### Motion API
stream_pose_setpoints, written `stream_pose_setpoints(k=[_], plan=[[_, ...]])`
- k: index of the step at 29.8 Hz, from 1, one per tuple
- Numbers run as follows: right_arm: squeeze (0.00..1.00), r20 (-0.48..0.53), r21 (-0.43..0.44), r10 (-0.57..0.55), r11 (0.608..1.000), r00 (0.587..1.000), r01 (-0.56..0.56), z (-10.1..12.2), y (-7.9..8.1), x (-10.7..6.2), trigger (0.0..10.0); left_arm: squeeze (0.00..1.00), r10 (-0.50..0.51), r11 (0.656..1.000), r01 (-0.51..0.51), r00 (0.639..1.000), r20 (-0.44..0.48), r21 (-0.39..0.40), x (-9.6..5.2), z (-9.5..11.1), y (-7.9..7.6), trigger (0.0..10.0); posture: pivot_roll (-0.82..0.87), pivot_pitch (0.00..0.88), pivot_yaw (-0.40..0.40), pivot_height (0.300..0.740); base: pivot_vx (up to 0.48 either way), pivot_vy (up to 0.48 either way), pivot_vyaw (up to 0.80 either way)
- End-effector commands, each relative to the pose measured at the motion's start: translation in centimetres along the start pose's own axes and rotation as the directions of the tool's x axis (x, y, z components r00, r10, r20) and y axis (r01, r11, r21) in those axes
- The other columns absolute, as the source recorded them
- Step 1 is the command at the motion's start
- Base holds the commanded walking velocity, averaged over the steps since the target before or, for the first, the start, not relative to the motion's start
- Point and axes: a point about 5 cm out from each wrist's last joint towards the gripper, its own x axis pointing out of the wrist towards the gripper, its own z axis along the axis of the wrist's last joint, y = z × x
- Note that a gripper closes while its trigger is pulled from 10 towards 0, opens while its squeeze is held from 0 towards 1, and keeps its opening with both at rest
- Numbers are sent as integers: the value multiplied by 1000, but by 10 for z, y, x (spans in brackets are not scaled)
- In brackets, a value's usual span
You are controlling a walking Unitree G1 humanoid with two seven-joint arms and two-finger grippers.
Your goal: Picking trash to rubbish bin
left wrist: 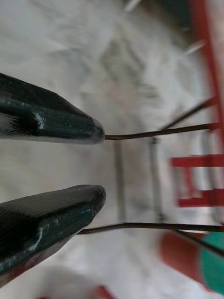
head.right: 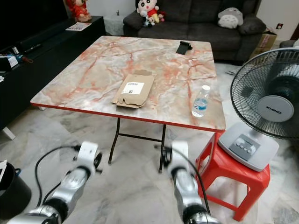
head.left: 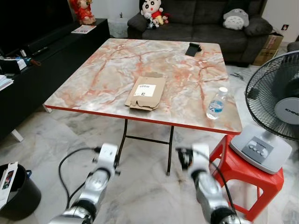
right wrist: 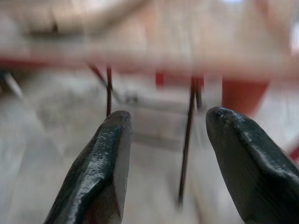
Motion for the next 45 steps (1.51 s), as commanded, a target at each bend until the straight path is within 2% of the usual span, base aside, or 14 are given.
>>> stream_pose_setpoints(k=[1, 5, 8, 13, 25, 35, 45], plan=[[0, 90, 6, -5, 1000, 996, 4, 19, 2, 7, 10000, 0, 31, 999, -29, 996, 79, -31, 5, 18, 8, 10000, -43, 28, -3, 740, 0, 0, 0], [0, 204, 21, -8, 1000, 979, 4, 45, 7, 15, 10000, 0, 68, 993, -51, 984, 166, -107, 11, 39, 9, 10000, -40, 26, -3, 740, 0, 0, 0], [0, 254, 45, -9, 999, 967, -3, 57, 13, 19, 10000, 0, 72, 993, -48, 972, 222, -109, 13, 51, 4, 10000, -42, 25, 0, 740, 0, 0, 0], [0, 303, 96, -30, 995, 952, 0, 67, 21, 19, 10000, 0, 68, 993, -38, 960, 272, -115, 13, 59, 1, 10000, -49, 12, 9, 740, 0, 0, -401], [0, 326, 80, -36, 997, 945, 11, 70, 17, 18, 10000, 0, 67, 994, -38, 952, 299, -100, 12, 64, 4, 10000, -53, 0, 20, 740, 0, 0, -757], [0, 337, 68, -14, 998, 941, -10, 72, 20, 18, 10000, 0, 72, 993, -39, 945, 319, -109, 13, 68, 2, 10000, -49, 0, 20, 740, 0, 0, -756], [0, 365, 61, 9, 998, 931, -33, 78, 25, 18, 10000, 0, 88, 993, -52, 931, 353, -108, 14, 78, 1, 10000, -51, 0, 17, 740, 49, 0, 0]])
